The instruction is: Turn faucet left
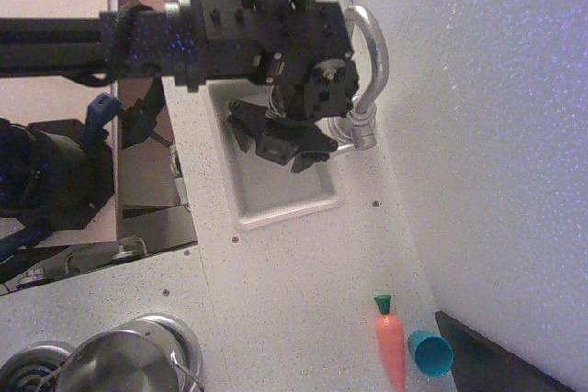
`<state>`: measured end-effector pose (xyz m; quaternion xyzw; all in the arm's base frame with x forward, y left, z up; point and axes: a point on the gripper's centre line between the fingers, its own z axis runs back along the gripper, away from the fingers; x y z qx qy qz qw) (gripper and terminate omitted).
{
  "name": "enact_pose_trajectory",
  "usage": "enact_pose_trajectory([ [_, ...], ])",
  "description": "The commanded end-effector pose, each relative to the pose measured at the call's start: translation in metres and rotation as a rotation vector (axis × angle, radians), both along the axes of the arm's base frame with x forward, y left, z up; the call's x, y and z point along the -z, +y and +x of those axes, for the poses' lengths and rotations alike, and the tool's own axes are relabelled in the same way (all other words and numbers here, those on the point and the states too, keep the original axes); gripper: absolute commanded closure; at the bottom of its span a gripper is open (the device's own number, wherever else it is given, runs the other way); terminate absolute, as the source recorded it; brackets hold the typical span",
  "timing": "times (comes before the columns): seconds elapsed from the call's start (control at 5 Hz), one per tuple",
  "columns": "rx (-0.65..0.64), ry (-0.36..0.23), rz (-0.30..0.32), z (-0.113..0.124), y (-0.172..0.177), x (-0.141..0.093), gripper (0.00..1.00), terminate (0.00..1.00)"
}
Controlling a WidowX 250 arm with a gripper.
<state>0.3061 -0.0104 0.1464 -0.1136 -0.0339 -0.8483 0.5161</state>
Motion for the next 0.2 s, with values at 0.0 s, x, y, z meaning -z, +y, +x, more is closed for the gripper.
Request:
enact_pose_trajectory([
  [0.0, 0.01, -0.037, -0.002, 0.0034, 0.0009, -0.0104, 0.0, 1.0],
])
